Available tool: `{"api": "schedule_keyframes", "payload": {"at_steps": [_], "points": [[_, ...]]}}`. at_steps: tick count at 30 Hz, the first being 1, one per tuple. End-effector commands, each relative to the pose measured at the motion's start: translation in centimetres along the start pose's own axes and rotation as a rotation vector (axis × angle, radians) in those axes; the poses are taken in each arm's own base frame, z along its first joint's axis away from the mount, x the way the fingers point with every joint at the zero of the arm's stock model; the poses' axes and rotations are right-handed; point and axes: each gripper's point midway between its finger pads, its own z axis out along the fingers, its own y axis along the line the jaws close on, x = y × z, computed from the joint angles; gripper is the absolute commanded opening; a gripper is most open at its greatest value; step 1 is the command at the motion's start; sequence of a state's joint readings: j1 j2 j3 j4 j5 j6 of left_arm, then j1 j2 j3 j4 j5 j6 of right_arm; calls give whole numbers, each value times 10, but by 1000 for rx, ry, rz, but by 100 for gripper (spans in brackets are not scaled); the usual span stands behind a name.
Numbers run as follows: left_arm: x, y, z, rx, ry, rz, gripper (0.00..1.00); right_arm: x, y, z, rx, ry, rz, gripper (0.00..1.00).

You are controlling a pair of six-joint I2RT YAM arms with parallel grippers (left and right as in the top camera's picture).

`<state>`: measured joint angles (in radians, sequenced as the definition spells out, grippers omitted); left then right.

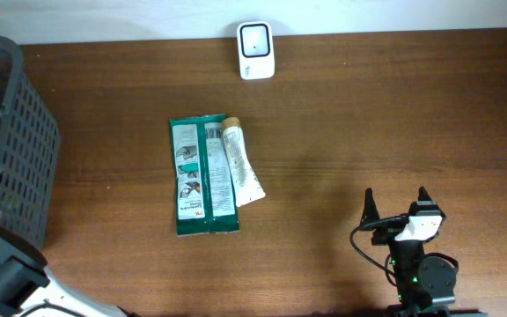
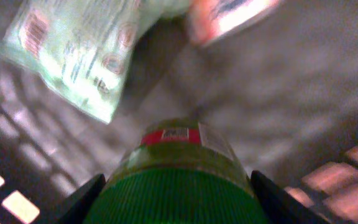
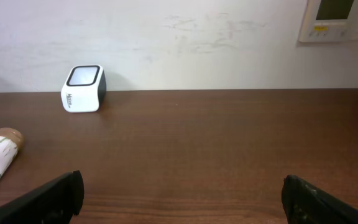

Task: Scan the item barcode
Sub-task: 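Reach the left gripper into the basket and grasp the green-lidded jar, then carry the green-lidded jar with the left gripper and set it right of the tube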

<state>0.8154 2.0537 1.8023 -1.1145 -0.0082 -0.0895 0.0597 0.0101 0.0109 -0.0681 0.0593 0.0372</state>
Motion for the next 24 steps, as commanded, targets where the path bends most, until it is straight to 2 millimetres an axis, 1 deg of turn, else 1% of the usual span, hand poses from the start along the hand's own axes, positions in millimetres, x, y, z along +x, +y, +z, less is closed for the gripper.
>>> {"api": "schedule_keyframes", "payload": {"at_steps": [1, 2, 3, 4, 6, 7, 8, 10, 11, 13, 14, 15, 17, 18, 19, 20, 22, 23, 24], "points": [[-51, -40, -79, 236, -190, 16, 54, 2, 1, 0, -4, 4, -3, 98], [-62, -50, -105, 285, -243, 27, 55, 2, 1, 0, -4, 4, -3, 98], [-74, -69, -156, 360, -341, 67, 56, 2, 1, 0, -4, 4, -3, 98], [-77, -79, -178, 392, -386, 92, 56, 2, 1, 0, -4, 4, -3, 98], [-74, -112, -239, 496, -496, 175, 56, 2, 1, 0, -4, 4, -3, 98], [-66, -138, -273, 565, -558, 242, 55, 2, 1, 0, -4, 4, -3, 98], [-55, -161, -299, 620, -599, 301, 55, 2, 1, 0, -4, 4, -3, 98], [-29, -199, -331, 694, -640, 401, 56, 2, 1, 0, -4, 4, -3, 98], [-5, -229, -347, 743, -643, 475, 56, 2, 1, 0, -4, 4, -3, 98], [21, -259, -354, 787, -618, 546, 56, 2, 1, 0, -4, 4, -3, 98], [54, -295, -352, 803, -575, 638, 56, 2, 1, 0, -4, 4, -3, 98], [83, -326, -347, 798, -546, 727, 56, 2, 1, 0, -4, 4, -3, 98], [122, -361, -340, 800, -505, 831, 57, 2, 1, 0, -4, 4, -3, 99], [147, -381, -332, 786, -472, 889, 57, 2, 1, 0, -4, 4, -3, 98], [167, -395, -324, 773, -443, 931, 58, 2, 1, 0, -4, 4, -3, 98], [195, -414, -308, 744, -397, 993, 59, 2, 1, 0, -4, 4, -3, 98], [239, -439, -279, 698, -309, 1086, 58, 2, 1, 0, -4, 4, -3, 98], [260, -449, -261, 661, -266, 1131, 59, 2, 1, 0, -4, 4, -3, 98], [273, -454, -248, 626, -242, 1159, 59, 2, 1, 0, -4, 4, -3, 98]]}}
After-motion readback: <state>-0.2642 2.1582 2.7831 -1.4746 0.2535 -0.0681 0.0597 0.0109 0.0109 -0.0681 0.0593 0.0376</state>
